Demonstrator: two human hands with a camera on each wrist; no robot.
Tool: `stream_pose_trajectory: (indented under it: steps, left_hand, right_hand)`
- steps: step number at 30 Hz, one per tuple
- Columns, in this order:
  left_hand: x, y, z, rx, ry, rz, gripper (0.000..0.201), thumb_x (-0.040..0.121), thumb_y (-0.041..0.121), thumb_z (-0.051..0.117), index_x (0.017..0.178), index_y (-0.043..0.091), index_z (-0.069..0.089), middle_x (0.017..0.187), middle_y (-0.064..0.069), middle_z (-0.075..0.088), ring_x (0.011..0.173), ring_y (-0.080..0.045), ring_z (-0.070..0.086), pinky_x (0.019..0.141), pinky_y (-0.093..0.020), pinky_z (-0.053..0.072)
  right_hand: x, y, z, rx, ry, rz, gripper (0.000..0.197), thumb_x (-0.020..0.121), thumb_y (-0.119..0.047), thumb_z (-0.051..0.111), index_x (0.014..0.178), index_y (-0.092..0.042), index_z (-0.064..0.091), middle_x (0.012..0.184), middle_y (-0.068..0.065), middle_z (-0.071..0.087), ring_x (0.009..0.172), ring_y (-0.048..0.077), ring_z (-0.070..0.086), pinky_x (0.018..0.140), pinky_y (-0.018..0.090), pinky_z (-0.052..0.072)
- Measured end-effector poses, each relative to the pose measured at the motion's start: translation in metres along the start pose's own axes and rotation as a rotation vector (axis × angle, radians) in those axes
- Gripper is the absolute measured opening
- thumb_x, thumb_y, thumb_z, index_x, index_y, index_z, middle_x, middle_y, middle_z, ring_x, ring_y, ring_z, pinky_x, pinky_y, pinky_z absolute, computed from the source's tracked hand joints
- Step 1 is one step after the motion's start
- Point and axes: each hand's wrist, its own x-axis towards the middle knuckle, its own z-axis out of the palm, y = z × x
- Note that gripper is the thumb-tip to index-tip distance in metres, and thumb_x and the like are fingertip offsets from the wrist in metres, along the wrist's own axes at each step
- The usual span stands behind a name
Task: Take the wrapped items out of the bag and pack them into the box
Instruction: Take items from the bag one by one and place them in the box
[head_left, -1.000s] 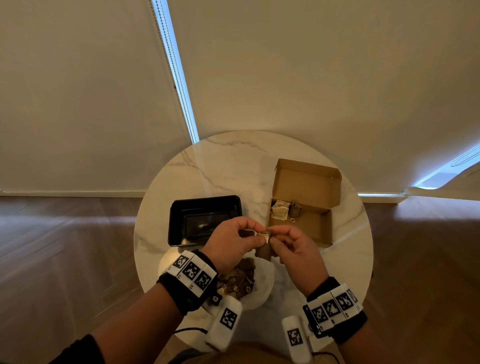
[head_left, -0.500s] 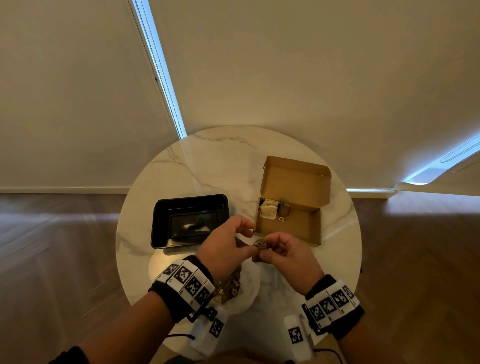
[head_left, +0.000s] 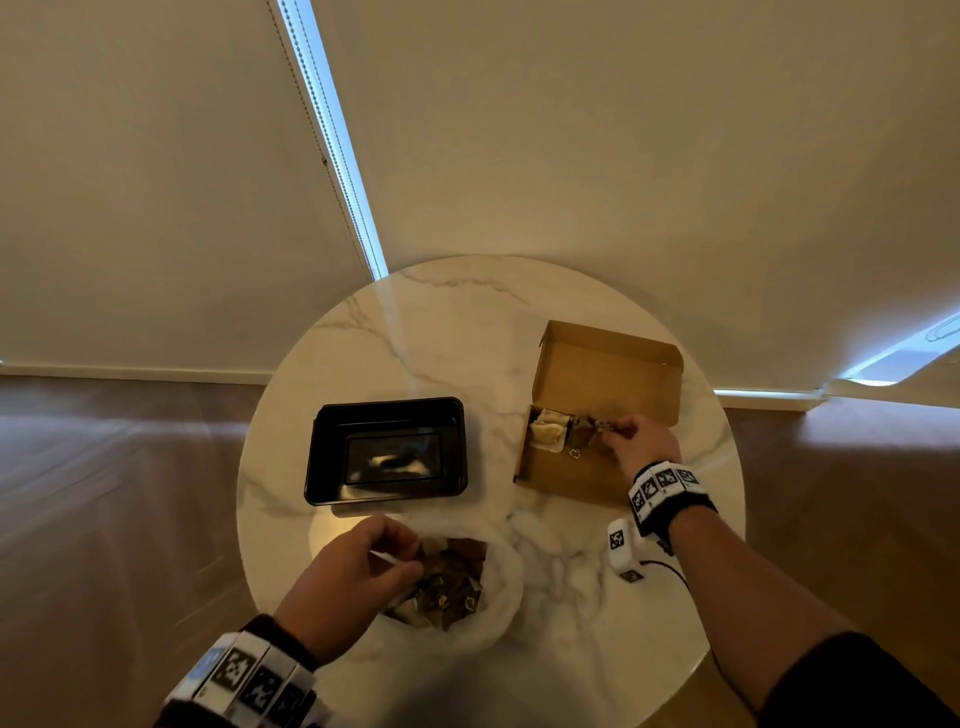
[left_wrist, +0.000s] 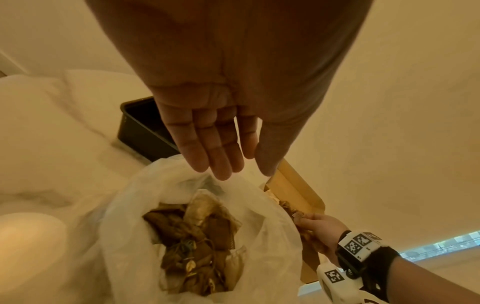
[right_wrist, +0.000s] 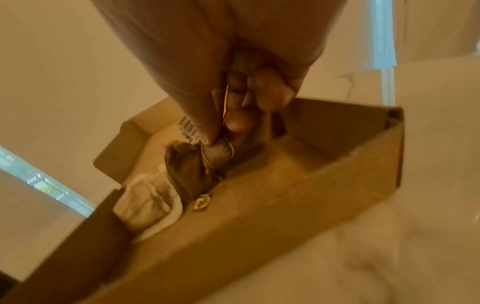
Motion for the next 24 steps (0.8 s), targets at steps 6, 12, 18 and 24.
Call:
stream_pose_trajectory:
  steps: [6, 12, 18, 24]
  left_hand:
    - [-0.009, -0.015, 0.0, -0.008, -0.061, -0.068, 0.021, 0.091, 0.026, 0.077, 0.109, 0.029, 0.065, 0.105, 0.006, 0.073, 0.087, -0.01, 0.076, 0.085, -0.034, 0.061]
    - [-0.011, -0.018, -0.002, -0.003, -0.087, -0.09, 0.021, 0.092, 0.03, 0.074, 0.111, 0.03, 0.064, 0.109, 0.006, 0.071, 0.091, -0.007, 0.075, 0.088, -0.035, 0.061]
    - [-0.011, -0.021, -0.005, 0.032, -0.068, -0.089, 0.018, 0.093, 0.032, 0.073, 0.11, 0.032, 0.065, 0.108, 0.006, 0.071, 0.088, -0.007, 0.073, 0.086, -0.032, 0.061]
    - [-0.002, -0.023, -0.005, 0.1, -0.071, -0.077, 0.021, 0.091, 0.042, 0.073, 0.109, 0.038, 0.064, 0.107, 0.014, 0.069, 0.088, -0.003, 0.071, 0.085, -0.028, 0.06]
  right_hand:
    - [0.009, 0.006, 0.018, -0.105, 0.031, -0.035, 0.019, 0.094, -0.027, 0.068, 0.111, -0.021, 0.072, 0.106, 0.007, 0.074, 0.101, 0.03, 0.066, 0.087, 0.036, 0.053]
    - [0.009, 0.001, 0.021, -0.135, 0.025, -0.117, 0.023, 0.094, -0.022, 0.065, 0.116, -0.023, 0.072, 0.108, 0.009, 0.074, 0.106, 0.035, 0.065, 0.092, 0.041, 0.055]
    - [0.014, -0.009, 0.021, -0.113, 0.038, -0.058, 0.022, 0.094, -0.036, 0.067, 0.109, -0.02, 0.07, 0.103, 0.011, 0.073, 0.099, 0.034, 0.066, 0.086, 0.039, 0.054]
    - [0.008, -0.022, 0.008, -0.1, 0.052, -0.035, 0.025, 0.096, -0.035, 0.064, 0.108, -0.014, 0.07, 0.107, 0.015, 0.072, 0.102, 0.037, 0.065, 0.082, 0.036, 0.049]
